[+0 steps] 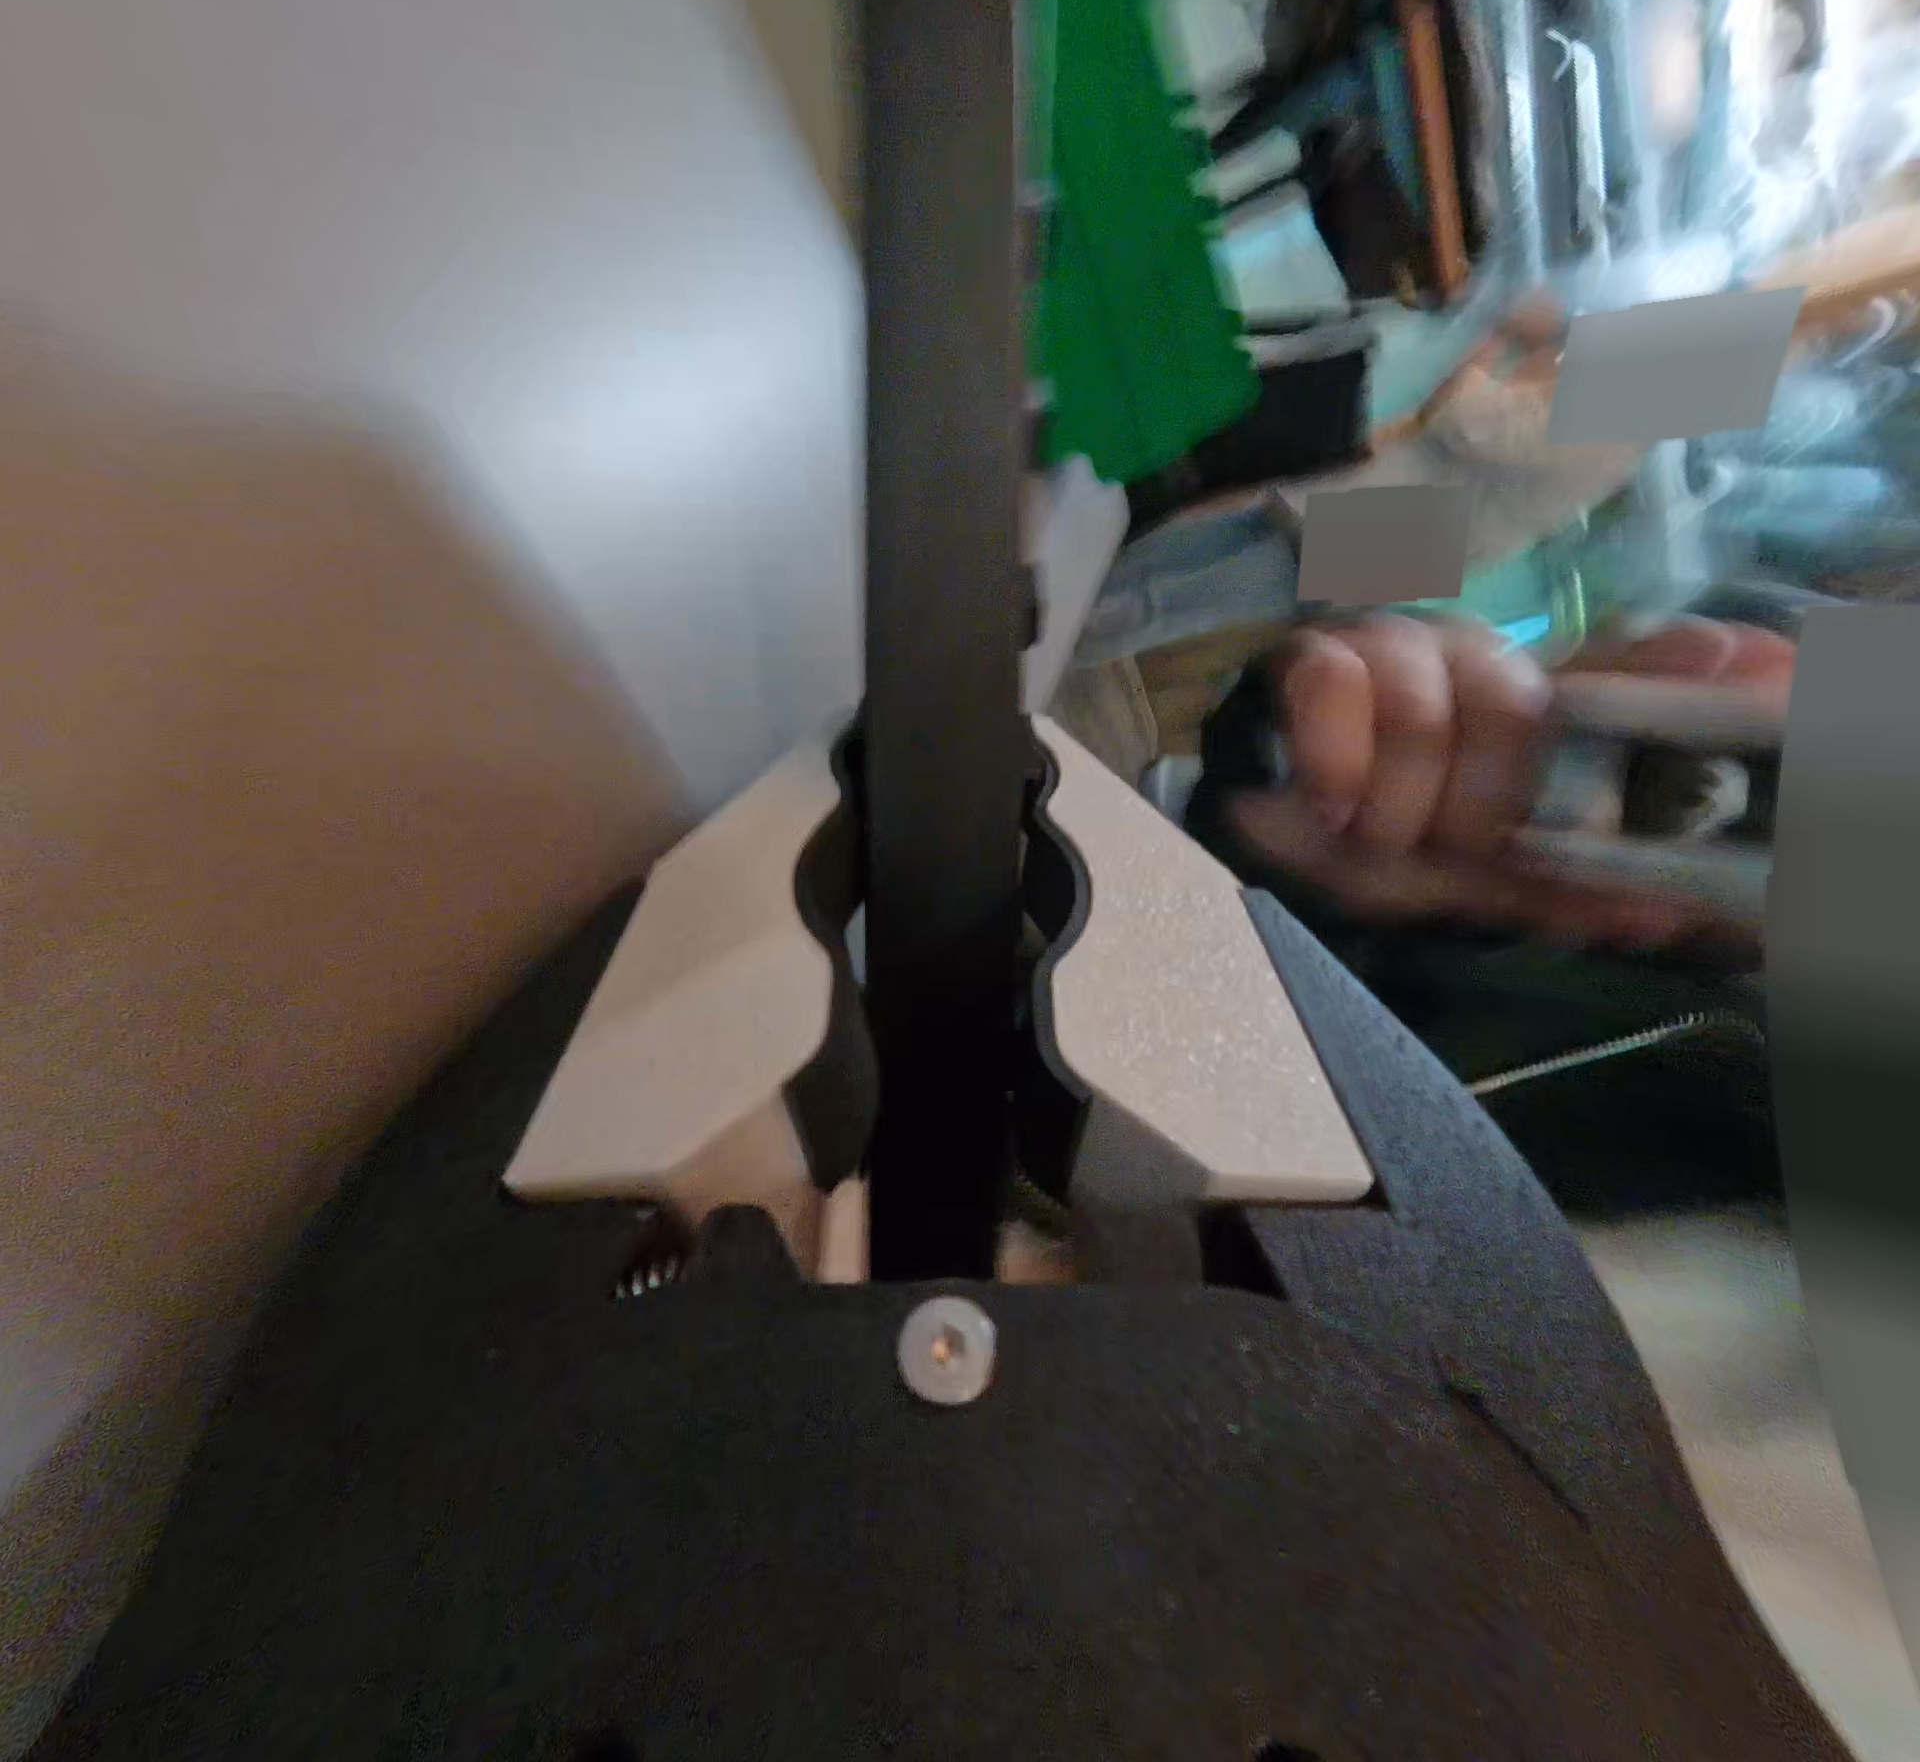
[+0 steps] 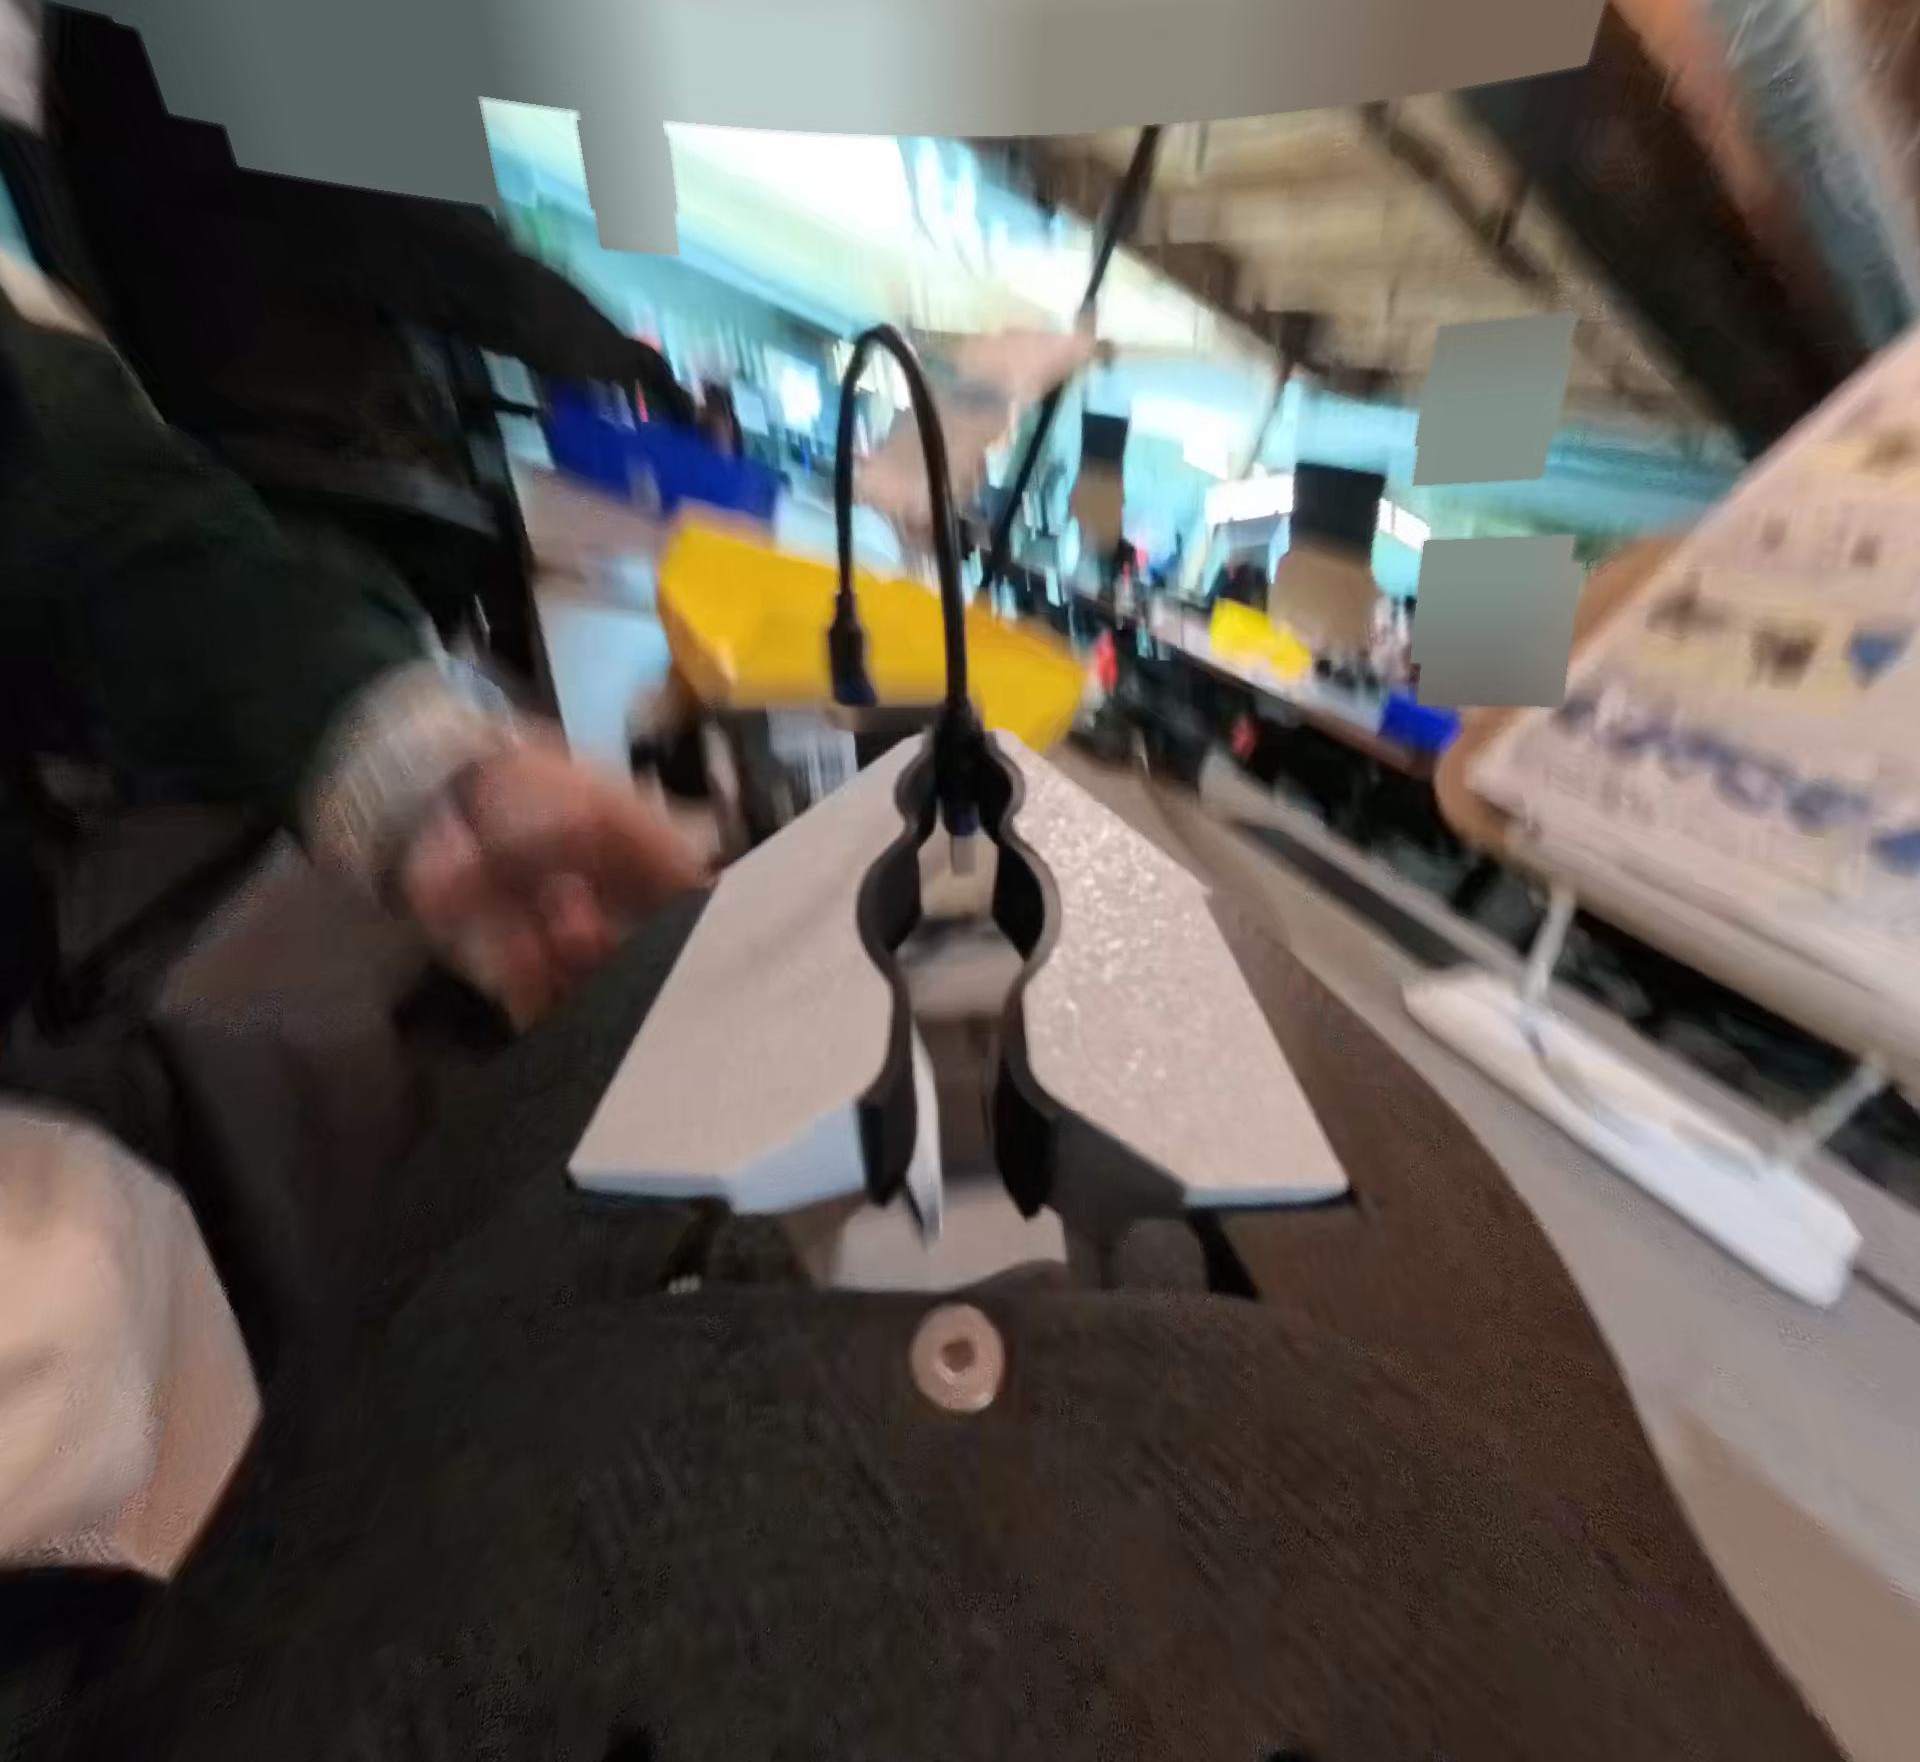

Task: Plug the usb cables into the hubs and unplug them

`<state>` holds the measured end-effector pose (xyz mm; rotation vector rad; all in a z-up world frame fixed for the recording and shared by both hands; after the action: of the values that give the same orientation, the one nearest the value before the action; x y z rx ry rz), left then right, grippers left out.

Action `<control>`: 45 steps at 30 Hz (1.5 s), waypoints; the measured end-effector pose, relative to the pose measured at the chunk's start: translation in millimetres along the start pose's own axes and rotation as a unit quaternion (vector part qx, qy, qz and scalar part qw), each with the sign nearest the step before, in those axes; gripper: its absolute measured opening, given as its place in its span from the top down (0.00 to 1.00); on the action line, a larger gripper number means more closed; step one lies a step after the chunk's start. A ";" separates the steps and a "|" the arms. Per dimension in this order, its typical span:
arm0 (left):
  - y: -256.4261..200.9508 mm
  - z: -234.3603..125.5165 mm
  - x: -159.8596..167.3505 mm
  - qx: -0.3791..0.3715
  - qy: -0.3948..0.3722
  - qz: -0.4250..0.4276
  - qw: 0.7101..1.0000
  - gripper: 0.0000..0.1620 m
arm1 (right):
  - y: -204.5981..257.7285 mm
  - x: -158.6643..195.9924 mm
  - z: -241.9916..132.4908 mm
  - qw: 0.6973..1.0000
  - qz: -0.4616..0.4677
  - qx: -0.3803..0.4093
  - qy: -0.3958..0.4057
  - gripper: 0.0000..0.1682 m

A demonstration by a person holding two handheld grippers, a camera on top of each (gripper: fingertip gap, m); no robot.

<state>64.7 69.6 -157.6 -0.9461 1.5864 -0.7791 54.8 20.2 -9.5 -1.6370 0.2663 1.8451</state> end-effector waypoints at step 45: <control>-94.2 -35.4 -29.3 0.095 -0.039 0.104 0.989 0.85 | -267.2 31.3 -285.5 0.806 -0.085 0.433 0.395 0.49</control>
<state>49.8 51.5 -55.4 -0.6538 1.4859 -0.7224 442.2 79.6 -26.2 -1.5355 1.0926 0.5890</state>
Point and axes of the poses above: each gripper's, where its closed fingertips meet, z out along the fingers, x out of its underside, y = z × x across the jaws, the point moved 1 cm from there along -z, back along the fingers, and after that the axes turned 5 degrees about z, right-handed, at the moved point
